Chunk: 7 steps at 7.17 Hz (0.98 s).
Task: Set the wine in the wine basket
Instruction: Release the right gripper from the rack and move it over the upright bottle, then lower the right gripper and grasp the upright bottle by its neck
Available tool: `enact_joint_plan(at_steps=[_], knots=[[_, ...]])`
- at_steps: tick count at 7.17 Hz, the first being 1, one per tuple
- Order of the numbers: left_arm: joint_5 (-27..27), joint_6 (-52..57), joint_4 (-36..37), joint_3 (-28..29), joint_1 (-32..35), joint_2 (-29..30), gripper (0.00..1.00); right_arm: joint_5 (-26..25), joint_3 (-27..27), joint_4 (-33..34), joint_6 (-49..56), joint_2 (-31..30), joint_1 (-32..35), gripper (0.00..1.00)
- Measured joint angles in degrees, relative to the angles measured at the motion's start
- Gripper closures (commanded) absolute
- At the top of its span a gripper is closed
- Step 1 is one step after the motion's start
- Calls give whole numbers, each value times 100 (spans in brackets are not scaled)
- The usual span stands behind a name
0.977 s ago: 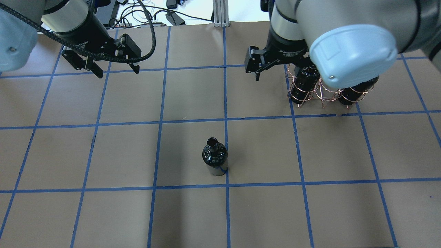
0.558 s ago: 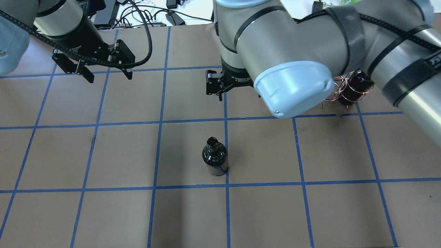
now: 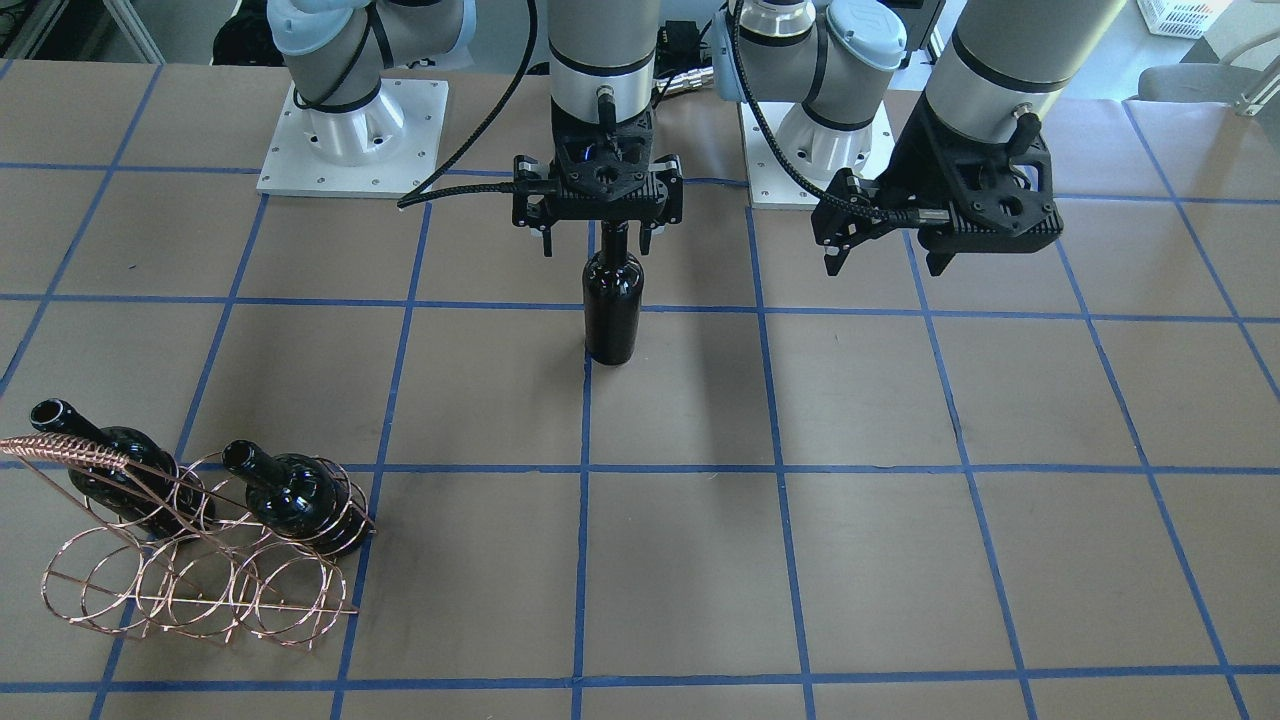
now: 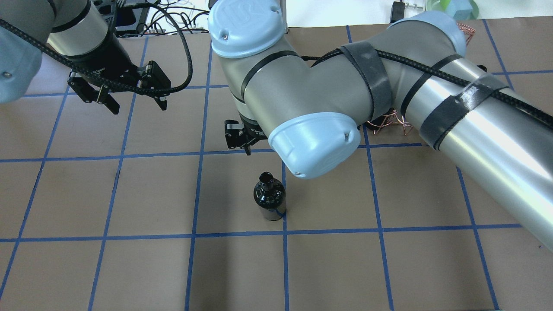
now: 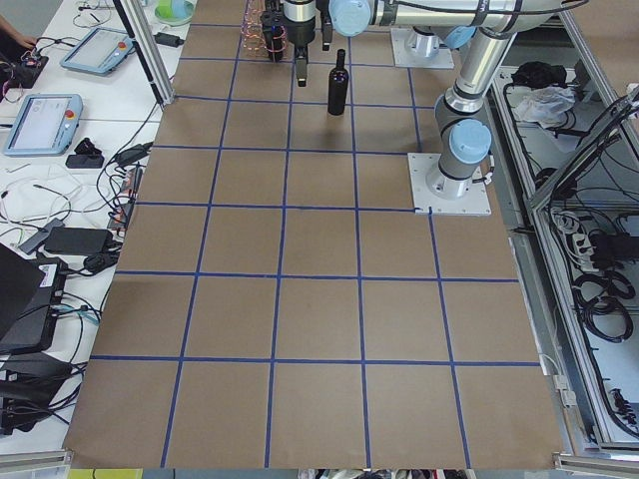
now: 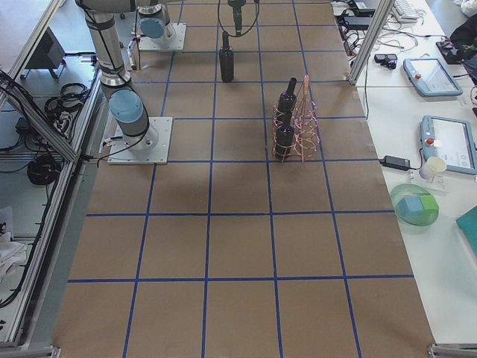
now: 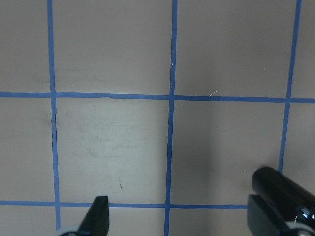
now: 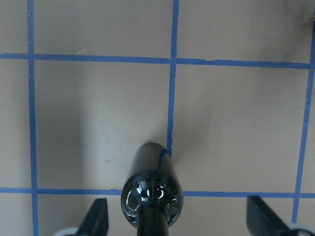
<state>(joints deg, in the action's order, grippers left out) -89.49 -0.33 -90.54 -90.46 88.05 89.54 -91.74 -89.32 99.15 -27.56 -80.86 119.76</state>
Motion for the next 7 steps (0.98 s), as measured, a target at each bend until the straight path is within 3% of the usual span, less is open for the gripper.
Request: enact_joint_plan(at_steps=[2,4,5,7], knots=[[-5,6,2,-27,-3,-10,0,6,-112,-46,-90,71,144,7],[0,9,0,-48,-9,-13,0,42,-252,-55,-103,101,195,25],[1,12,-2,-65,-11,-14,0,87,-310,-50,-102,106,201,34],[-1,15,-1,-75,-17,-13,0,123,-345,-34,-101,113,205,65]])
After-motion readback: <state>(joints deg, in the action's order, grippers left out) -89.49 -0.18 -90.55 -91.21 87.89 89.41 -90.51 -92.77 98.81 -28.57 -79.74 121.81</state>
